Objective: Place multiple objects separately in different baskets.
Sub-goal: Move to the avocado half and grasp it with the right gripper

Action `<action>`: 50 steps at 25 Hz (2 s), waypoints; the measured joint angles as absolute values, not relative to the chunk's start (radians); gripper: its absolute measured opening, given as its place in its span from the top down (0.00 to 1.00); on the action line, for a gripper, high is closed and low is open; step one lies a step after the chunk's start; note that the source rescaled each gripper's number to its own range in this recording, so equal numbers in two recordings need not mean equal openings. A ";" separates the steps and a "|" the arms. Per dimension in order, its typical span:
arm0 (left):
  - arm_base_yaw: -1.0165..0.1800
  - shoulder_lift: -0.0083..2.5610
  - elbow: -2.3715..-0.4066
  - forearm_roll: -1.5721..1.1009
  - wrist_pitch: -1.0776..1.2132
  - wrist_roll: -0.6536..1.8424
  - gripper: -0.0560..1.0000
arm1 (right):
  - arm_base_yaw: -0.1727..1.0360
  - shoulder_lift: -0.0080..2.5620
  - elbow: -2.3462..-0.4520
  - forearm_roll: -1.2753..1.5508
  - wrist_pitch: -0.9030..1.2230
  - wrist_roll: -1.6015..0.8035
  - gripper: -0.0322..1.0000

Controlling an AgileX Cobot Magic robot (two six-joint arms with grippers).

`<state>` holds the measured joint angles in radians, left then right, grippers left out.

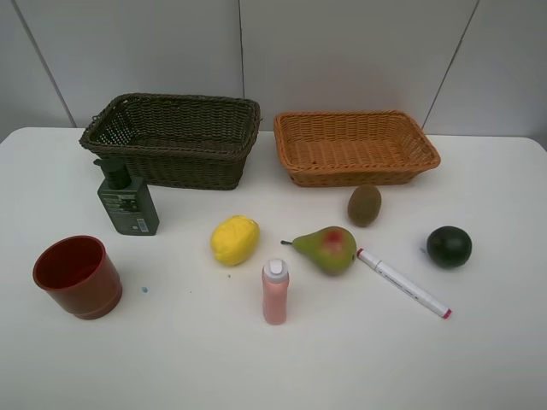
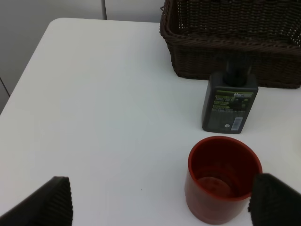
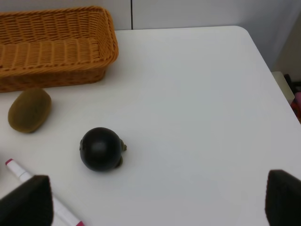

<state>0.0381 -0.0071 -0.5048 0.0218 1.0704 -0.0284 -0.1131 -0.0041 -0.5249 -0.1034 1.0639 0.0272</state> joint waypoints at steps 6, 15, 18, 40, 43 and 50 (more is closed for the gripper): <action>0.038 -0.007 -0.505 0.022 1.070 -0.028 0.02 | -0.113 -0.004 -0.525 -0.103 1.064 0.027 0.02; 0.038 -0.007 -0.505 0.022 1.070 -0.028 0.02 | -0.113 -0.004 -0.525 -0.103 1.064 0.027 0.02; 0.038 -0.007 -0.505 0.022 1.070 -0.028 0.02 | -0.113 -0.004 -0.525 -0.103 1.064 0.027 0.02; 0.038 -0.007 -0.505 0.022 1.070 -0.028 0.02 | -0.113 -0.004 -0.525 -0.103 1.064 0.027 0.02; 0.038 -0.007 -0.505 0.022 1.070 -0.028 0.02 | -0.113 -0.004 -0.525 -0.103 1.064 0.027 0.02; 0.038 -0.007 -0.505 0.022 1.070 -0.028 0.02 | -0.113 -0.004 -0.525 -0.103 1.064 0.027 0.02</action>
<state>0.0381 -0.0071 -0.5048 0.0218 1.0704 -0.0284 -0.1131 -0.0041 -0.5249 -0.1034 1.0639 0.0272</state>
